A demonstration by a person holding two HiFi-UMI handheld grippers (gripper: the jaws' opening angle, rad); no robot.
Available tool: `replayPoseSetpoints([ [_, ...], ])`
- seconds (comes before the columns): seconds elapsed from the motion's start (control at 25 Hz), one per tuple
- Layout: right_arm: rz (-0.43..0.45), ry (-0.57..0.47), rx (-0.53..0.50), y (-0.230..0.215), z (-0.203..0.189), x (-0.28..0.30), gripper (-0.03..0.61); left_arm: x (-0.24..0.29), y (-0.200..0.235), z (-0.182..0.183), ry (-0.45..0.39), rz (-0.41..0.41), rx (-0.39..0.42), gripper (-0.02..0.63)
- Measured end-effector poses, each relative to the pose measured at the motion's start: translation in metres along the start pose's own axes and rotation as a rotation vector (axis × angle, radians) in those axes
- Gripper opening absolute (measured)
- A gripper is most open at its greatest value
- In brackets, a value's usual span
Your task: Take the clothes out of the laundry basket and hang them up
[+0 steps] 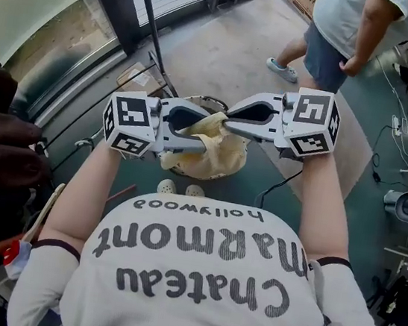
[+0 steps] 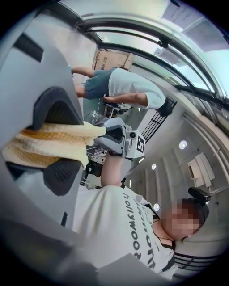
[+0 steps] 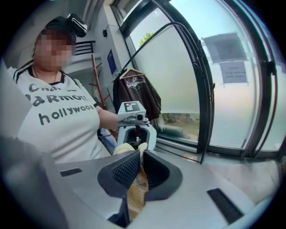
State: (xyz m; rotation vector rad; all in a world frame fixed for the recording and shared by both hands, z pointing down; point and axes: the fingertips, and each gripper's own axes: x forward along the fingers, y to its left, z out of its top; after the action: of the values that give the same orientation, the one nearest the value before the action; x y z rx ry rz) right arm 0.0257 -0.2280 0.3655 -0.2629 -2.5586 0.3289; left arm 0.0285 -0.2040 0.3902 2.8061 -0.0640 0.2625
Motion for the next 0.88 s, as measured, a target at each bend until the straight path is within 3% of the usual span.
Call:
replayPoseSetpoints([
  [0.12,-0.086,-0.059,-0.017,-0.010,0.012,-0.016,0.044,-0.002,0.010,0.006,-0.035,0.058,-0.013,0.258],
  [0.28,-0.160,-0.162,-0.056,-0.012,0.038,-0.038,0.044,-0.017,0.025,0.013,-0.074,0.149,-0.010,0.304],
  [0.4,-0.183,-0.212,-0.094,-0.008,0.057,-0.056,0.044,-0.033,0.026,0.008,-0.066,0.168,-0.010,0.311],
  [0.6,-0.167,-0.282,-0.158,0.010,0.088,-0.084,0.044,-0.059,0.031,-0.017,-0.011,0.225,-0.017,0.313],
  [0.88,-0.131,-0.273,-0.207,0.017,0.112,-0.074,0.044,-0.081,0.056,0.018,-0.120,0.334,0.015,0.312],
])
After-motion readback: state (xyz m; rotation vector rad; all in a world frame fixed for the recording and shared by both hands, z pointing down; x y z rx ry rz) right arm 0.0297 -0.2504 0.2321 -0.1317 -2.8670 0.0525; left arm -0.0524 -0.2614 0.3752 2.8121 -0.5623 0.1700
